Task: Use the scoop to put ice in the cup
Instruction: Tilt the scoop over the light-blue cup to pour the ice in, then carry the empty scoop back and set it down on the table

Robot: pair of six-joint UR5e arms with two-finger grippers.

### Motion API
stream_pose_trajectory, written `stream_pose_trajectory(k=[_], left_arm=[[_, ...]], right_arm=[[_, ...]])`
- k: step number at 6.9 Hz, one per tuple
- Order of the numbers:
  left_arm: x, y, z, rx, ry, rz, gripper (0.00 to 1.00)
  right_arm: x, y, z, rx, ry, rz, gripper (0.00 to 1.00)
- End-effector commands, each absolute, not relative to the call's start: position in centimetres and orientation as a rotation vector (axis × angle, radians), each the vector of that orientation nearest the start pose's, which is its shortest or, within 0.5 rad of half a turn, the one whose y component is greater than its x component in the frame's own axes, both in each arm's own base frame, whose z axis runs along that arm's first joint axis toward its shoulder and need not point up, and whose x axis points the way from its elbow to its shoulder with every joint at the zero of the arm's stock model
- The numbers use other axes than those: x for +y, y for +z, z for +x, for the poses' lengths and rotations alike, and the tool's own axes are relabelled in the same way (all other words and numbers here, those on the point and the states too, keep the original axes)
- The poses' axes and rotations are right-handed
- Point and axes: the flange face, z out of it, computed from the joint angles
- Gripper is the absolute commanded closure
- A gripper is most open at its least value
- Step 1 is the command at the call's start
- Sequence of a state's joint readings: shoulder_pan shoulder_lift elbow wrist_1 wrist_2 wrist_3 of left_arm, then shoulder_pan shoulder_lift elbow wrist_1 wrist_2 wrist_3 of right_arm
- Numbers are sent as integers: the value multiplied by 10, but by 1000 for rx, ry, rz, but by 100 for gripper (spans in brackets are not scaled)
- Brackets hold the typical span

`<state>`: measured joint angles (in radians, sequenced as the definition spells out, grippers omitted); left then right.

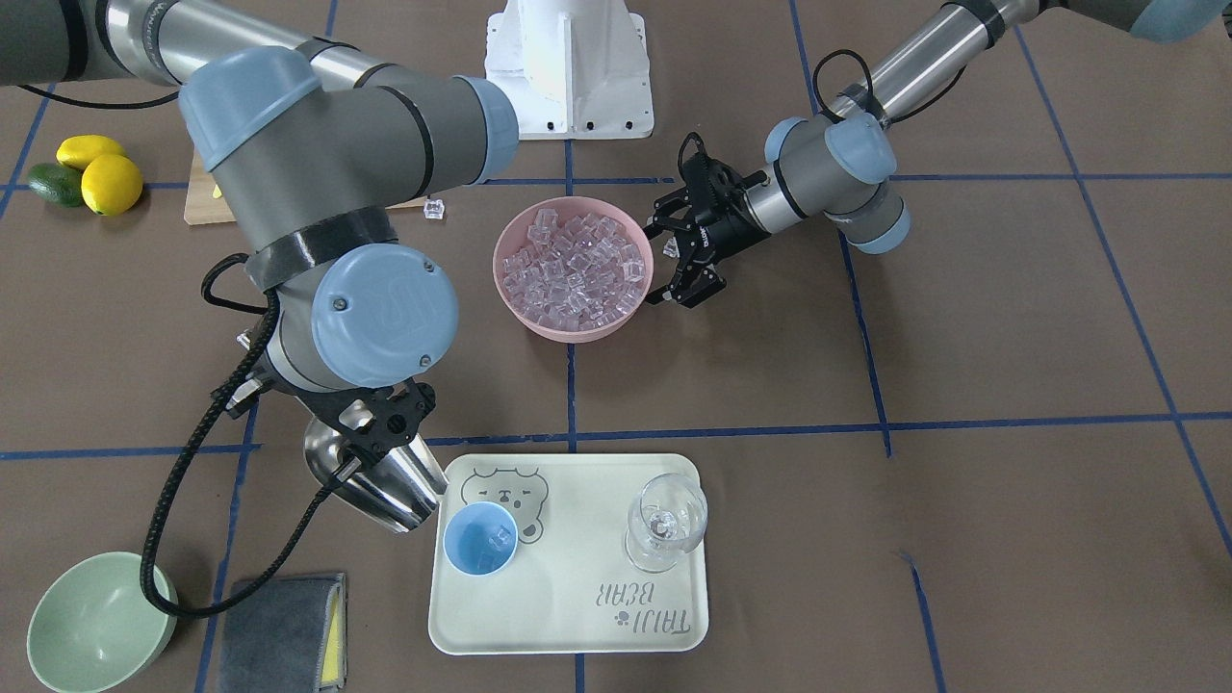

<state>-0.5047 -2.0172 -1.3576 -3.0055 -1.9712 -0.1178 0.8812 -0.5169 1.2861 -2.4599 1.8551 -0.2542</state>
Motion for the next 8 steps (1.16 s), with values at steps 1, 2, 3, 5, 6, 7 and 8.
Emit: stream_pose_trajectory(k=[1,2,3,5,6,7,8], left_arm=[[-395,347,520,1237,1035,1265,1],[-395,347,520,1237,1037,1266,1],[-395,347,520,1237,1037,1266,1],[-395,347,520,1238,1038,1266,1],[-395,348,520,1237,1038,1264,1],[-396,351,519,1232,1039,1263,1],[-400,352,514,1223,1035,1268,1]], right_arm=[[-625,220,-348,-370,-843,-158,100],[-606,229,-324,-390,-782,-142,100],[-572,242,-298,-403,-754,-123,100],[-523,278,-251,-485,-541,-171,100],[-501,296,-237,-489,-470,-191,100],[-482,306,-229,-527,-452,-211,100],[-472,320,-225,-541,-403,-252,100]])
